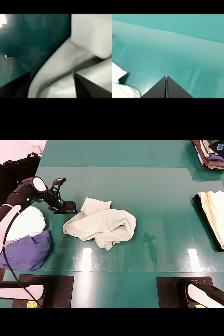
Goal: Fold the shirts.
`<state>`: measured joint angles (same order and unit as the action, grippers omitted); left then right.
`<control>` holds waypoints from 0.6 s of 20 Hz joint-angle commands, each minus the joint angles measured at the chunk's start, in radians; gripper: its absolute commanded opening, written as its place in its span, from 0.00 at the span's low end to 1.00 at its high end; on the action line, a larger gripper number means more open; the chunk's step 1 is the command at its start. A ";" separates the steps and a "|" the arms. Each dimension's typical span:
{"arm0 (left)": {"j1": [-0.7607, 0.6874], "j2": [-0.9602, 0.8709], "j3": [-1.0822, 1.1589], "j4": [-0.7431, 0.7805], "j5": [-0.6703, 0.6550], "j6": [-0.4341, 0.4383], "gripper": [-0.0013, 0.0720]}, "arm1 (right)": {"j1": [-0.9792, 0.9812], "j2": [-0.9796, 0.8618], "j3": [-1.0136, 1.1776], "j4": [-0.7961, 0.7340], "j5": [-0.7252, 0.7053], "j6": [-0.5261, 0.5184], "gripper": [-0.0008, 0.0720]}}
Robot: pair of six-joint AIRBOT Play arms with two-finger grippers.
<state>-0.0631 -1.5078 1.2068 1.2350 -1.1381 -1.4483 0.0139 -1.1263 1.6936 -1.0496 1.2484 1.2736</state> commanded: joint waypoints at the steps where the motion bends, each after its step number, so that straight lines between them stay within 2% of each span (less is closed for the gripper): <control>1: 0.019 -0.062 -0.007 -0.086 -0.002 0.071 0.85 | 0.001 -0.001 0.000 0.001 0.023 0.000 0.03; 5: 0.019 -0.069 -0.007 -0.103 -0.018 0.070 0.85 | 0.001 -0.001 0.000 0.001 0.023 0.000 0.03; 6: 0.019 -0.069 -0.007 -0.103 -0.027 0.070 0.83 | 0.001 -0.001 0.000 0.001 0.023 0.001 0.03; 7: 0.019 -0.069 -0.007 -0.103 -0.032 0.070 0.61 | 0.001 -0.001 0.000 0.001 0.023 0.001 0.03; 8: 0.019 -0.069 -0.007 -0.103 -0.032 0.071 0.51 | 0.001 -0.001 0.000 0.001 0.023 0.001 0.03; 10: 0.019 -0.069 -0.007 -0.103 -0.031 0.069 0.52 | 0.001 0.000 0.000 0.001 0.024 0.001 0.03; 11: 0.019 -0.069 -0.006 -0.103 -0.030 0.068 0.38 | 0.001 0.000 0.000 0.001 0.029 0.001 0.03; 12: 0.019 -0.068 -0.005 -0.103 -0.029 0.069 0.06 | 0.001 0.000 0.000 0.001 0.036 0.001 0.03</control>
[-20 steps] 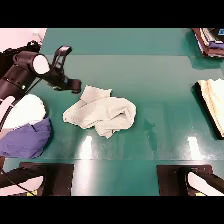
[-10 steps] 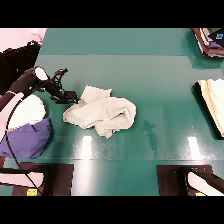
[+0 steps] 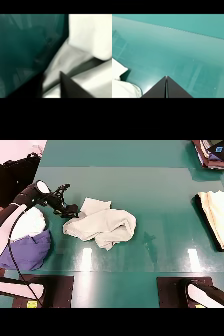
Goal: Fold the shirts.
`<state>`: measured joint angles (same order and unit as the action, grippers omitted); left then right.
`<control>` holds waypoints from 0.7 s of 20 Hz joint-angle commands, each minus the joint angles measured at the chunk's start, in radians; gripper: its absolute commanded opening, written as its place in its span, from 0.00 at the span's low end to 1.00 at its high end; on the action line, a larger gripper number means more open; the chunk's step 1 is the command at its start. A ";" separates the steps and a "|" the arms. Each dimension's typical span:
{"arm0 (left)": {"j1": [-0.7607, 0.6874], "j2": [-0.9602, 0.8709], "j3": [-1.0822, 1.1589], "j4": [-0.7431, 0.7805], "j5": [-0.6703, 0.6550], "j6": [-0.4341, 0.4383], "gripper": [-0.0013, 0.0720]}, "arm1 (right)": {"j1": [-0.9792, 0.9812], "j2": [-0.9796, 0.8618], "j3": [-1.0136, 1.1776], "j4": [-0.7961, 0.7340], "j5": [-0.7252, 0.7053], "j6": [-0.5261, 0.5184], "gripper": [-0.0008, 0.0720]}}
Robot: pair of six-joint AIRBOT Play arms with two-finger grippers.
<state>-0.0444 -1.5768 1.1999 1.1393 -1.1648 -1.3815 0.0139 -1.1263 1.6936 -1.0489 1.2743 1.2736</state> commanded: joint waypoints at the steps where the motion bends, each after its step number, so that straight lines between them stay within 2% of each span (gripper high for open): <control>1: 0.001 0.003 0.010 -0.007 -0.003 0.001 0.05 | 0.001 0.000 0.000 0.000 0.019 0.001 0.03; 5: 0.001 0.076 0.107 0.028 0.002 0.001 0.05 | 0.000 -0.002 -0.034 -0.002 0.092 0.002 0.03; 8: 0.001 0.146 0.216 0.031 0.001 0.002 0.05 | 0.011 -0.002 -0.215 0.000 0.138 0.030 0.03; 10: 0.001 0.183 0.258 0.031 0.005 0.002 0.05 | 0.036 -0.003 -0.401 0.003 0.106 0.040 0.07; 11: 0.001 0.192 0.268 0.031 0.004 0.002 0.05 | 0.055 -0.004 -0.502 0.011 0.066 0.042 0.35; 12: 0.001 0.196 0.272 0.031 0.000 0.002 0.05 | 0.079 -0.018 -0.604 0.021 0.024 0.047 0.57; 14: 0.001 0.197 0.269 0.030 -0.015 0.001 0.05 | 0.138 -0.081 -0.756 0.121 -0.057 0.044 0.57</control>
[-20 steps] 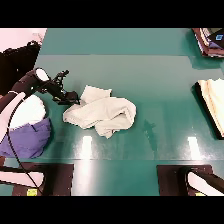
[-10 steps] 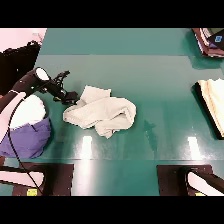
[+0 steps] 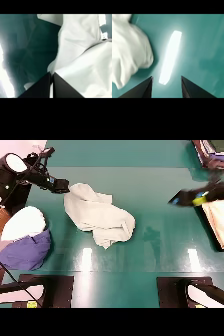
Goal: Fold the shirts.
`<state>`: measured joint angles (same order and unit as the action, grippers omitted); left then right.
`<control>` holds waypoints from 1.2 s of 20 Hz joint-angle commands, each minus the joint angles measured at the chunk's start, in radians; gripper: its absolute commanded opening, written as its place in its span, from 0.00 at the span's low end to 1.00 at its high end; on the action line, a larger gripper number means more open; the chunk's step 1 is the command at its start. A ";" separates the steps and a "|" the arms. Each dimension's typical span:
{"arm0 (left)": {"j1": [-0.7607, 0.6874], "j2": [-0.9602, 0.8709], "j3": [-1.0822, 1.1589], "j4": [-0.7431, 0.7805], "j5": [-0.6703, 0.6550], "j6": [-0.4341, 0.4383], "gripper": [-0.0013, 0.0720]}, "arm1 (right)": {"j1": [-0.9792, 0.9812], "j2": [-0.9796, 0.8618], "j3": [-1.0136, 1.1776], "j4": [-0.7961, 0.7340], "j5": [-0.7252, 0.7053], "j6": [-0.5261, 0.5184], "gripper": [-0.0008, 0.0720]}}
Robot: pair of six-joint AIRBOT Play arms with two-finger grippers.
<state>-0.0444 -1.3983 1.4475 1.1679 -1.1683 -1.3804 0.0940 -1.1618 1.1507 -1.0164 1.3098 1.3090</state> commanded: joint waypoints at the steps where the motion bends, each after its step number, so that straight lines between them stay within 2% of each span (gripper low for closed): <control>1: 0.001 0.018 0.021 0.002 -0.020 0.000 0.05 | 0.093 -0.086 -0.257 0.138 -0.137 -0.005 0.57; 5: 0.000 0.018 0.021 0.002 -0.037 0.000 0.05 | 0.229 -0.256 -0.286 0.281 -0.314 -0.037 0.57; 8: 0.000 0.018 0.021 0.002 -0.039 0.000 0.05 | 0.294 -0.369 -0.198 0.308 -0.331 -0.039 0.57; 10: 0.000 0.018 0.021 0.002 -0.039 0.000 0.05 | 0.328 -0.427 -0.139 0.309 -0.332 -0.039 0.46; 11: 0.001 0.018 0.021 0.002 -0.039 0.000 0.05 | 0.341 -0.449 -0.116 0.309 -0.331 -0.039 0.45; 12: 0.001 0.018 0.021 0.002 -0.042 0.000 0.05 | 0.351 -0.466 -0.097 0.309 -0.328 -0.039 0.40; 13: 0.001 0.018 0.021 0.002 -0.047 0.000 0.05 | 0.358 -0.478 -0.083 0.307 -0.325 -0.039 0.24; 14: 0.001 0.018 0.021 0.002 -0.050 0.000 0.05 | 0.359 -0.482 -0.073 0.306 -0.324 -0.053 0.03; 16: 0.001 0.033 0.023 0.003 -0.050 0.000 0.05 | 0.344 -0.460 -0.059 0.272 -0.322 -0.061 0.03; 20: 0.001 0.161 0.100 0.037 -0.036 0.000 0.05 | 0.209 -0.285 0.040 0.069 -0.227 -0.021 0.03; 24: 0.000 0.331 0.200 0.022 -0.036 -0.009 0.05 | 0.034 -0.079 0.237 0.039 -0.108 -0.018 0.03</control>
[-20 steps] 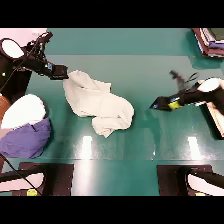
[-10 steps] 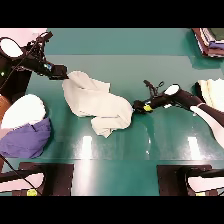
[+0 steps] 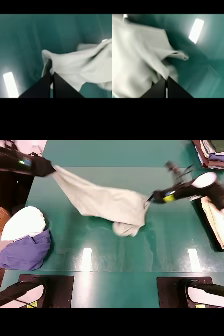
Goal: Fold the shirts.
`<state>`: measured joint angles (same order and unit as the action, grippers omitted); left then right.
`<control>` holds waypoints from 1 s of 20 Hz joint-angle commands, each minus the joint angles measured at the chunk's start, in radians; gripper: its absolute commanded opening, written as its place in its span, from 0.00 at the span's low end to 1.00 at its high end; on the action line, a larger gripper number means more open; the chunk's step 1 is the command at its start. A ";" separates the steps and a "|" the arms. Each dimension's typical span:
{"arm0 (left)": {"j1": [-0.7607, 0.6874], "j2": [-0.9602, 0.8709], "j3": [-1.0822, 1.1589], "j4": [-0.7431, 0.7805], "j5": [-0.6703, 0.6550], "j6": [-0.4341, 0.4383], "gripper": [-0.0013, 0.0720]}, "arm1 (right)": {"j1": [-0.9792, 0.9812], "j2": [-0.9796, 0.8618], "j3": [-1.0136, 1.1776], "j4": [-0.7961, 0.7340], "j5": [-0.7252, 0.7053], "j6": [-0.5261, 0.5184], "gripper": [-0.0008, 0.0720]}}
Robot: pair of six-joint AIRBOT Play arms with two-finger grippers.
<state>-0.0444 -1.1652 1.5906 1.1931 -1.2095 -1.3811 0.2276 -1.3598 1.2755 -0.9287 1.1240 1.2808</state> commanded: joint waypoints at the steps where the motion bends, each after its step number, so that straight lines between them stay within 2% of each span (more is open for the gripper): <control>1: 0.001 0.137 0.076 -0.007 0.008 -0.014 0.05 | -0.134 0.163 0.162 -0.052 0.085 0.011 0.03; 8: 0.001 0.268 0.195 -0.151 0.030 -0.029 0.05 | -0.237 0.351 0.419 -0.071 0.093 0.009 0.03; 13: 0.001 0.268 0.477 -0.234 0.056 -0.032 0.05 | -0.293 0.425 0.623 -0.071 0.113 0.008 0.03; 16: 0.001 0.268 0.567 -0.238 0.085 -0.032 0.05 | -0.332 0.440 0.747 -0.128 0.133 0.009 0.03; 20: 0.001 0.257 0.498 -0.168 0.121 -0.014 0.05 | -0.366 0.373 0.862 -0.138 0.173 0.014 0.03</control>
<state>-0.0444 -0.9005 2.1029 0.9760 -1.1198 -1.4086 -0.1169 -0.9531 2.0602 -1.0473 1.2648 1.2892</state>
